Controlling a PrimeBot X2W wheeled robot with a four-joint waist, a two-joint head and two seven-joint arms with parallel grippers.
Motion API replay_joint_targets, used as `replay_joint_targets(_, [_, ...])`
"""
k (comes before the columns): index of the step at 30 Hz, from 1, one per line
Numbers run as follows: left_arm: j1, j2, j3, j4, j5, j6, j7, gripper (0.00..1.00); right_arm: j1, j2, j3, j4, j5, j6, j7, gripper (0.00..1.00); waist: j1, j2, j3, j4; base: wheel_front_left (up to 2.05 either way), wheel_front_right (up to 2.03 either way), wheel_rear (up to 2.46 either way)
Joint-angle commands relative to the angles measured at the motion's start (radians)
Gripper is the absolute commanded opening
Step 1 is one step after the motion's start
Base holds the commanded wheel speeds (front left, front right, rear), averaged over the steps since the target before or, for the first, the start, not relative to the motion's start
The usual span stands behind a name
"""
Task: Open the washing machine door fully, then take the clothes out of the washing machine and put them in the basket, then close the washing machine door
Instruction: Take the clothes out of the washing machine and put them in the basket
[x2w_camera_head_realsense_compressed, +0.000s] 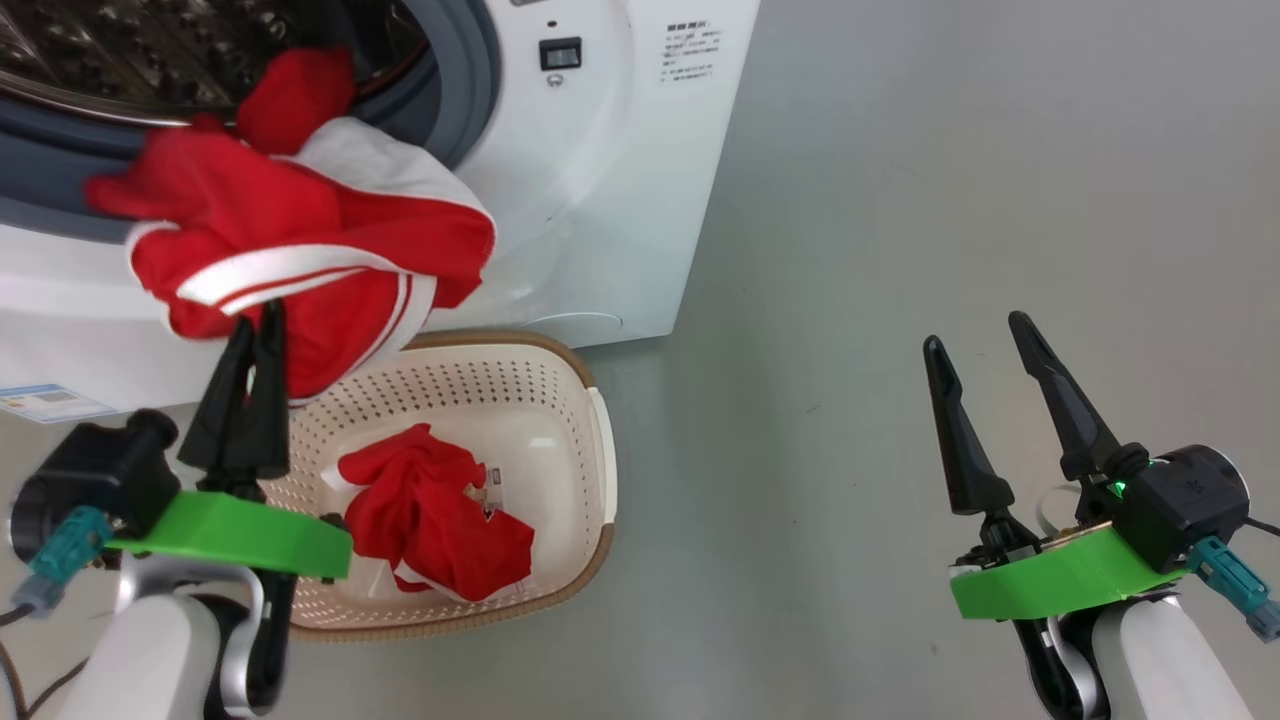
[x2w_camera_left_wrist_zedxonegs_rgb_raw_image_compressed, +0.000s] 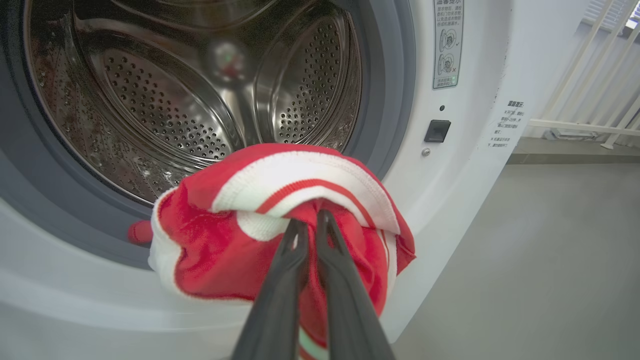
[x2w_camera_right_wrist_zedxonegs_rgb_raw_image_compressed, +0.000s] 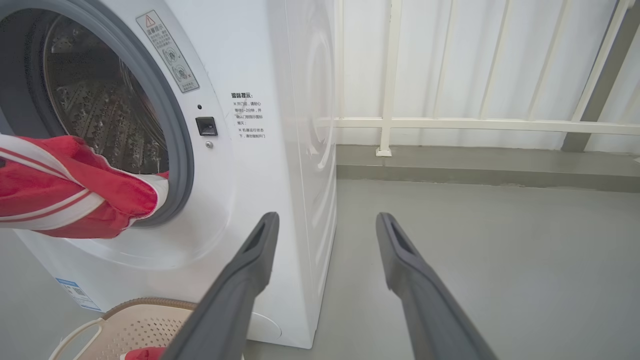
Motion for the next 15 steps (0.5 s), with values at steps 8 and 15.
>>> replay_joint_targets(8, [0.058, -0.004, 0.001, -0.068, -0.015, 0.015, 0.023, 0.0, 0.016, -0.007, 0.016, -0.034, -0.009, 0.005, -0.006, 1.0, 0.0, 0.0, -0.017, 0.021, 0.0, 0.0, 0.0])
replay_joint_targets(15, [0.095, -0.034, -0.038, -0.034, -0.033, 0.005, 0.037, 0.0, 0.025, -0.007, 0.018, -0.038, -0.01, 0.005, -0.006, 1.0, 0.0, 0.0, -0.018, 0.026, 0.0, 0.0, 0.0])
